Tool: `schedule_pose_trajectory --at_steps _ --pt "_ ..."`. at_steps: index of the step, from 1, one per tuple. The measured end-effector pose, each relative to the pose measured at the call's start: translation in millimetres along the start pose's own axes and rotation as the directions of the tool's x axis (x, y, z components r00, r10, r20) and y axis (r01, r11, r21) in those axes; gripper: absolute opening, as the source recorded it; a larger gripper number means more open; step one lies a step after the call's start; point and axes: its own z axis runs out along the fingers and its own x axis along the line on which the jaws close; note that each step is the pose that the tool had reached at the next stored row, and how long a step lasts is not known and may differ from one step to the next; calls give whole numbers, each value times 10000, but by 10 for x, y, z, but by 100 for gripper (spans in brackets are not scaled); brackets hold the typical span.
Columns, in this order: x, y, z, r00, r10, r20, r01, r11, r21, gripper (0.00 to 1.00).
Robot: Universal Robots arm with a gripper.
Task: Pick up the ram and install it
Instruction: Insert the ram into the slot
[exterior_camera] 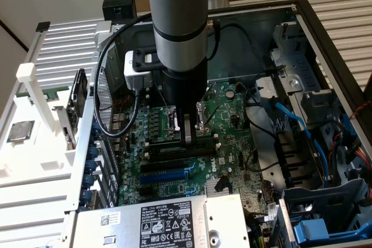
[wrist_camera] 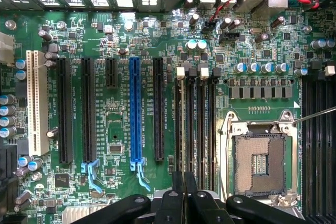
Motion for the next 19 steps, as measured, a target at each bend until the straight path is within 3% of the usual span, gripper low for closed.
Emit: schedule_pose_trajectory --at_steps 19 --pt "-1 -1 2 10000 0 2 0 10000 4 12"
